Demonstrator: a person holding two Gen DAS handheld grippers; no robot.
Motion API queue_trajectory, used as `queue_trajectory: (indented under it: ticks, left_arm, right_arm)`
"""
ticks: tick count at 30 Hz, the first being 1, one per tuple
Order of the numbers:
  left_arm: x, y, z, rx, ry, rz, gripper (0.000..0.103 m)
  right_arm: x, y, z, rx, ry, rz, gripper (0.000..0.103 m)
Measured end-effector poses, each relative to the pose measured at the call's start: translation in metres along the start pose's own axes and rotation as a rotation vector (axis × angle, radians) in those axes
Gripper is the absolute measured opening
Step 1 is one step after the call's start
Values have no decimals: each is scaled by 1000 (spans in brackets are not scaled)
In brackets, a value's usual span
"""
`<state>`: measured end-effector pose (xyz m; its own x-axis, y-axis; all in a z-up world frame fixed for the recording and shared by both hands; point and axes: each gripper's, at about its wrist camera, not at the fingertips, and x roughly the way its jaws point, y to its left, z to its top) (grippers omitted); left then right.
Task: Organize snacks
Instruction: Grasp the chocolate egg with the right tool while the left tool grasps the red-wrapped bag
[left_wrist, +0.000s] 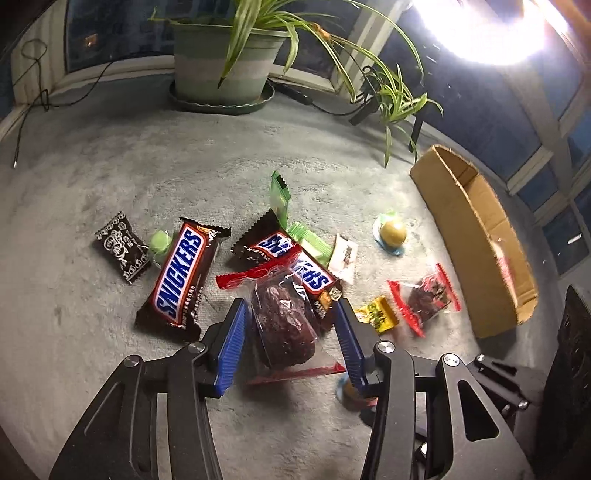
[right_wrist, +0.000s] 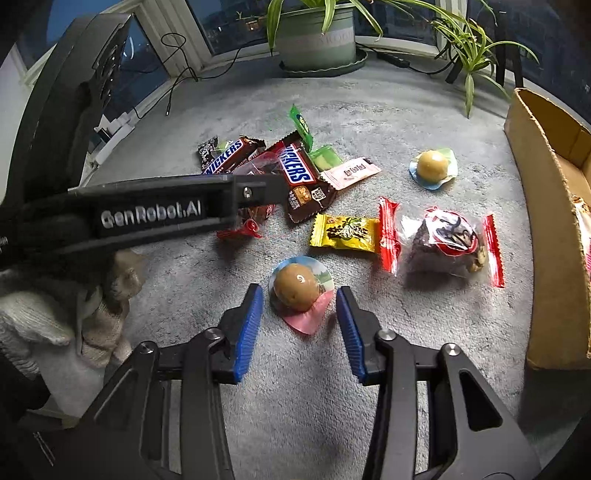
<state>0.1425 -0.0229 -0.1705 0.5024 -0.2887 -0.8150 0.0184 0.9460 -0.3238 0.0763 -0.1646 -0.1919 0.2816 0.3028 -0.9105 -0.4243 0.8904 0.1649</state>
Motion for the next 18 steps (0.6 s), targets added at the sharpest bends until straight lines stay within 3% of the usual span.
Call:
queue_trajectory:
  ticks: [7, 17, 18]
  left_arm:
    - [-4, 6, -8, 17, 3, -14, 46]
    - [-6, 2, -9, 46, -8, -25, 34]
    - [-6, 2, -9, 47, -9, -27, 33]
  right_arm:
    - [8, 0, 5, -13, 13, -5, 37]
    - [7, 9, 11, -51, -3, -25, 37]
    - [8, 11, 11, -61, 2, -24, 33]
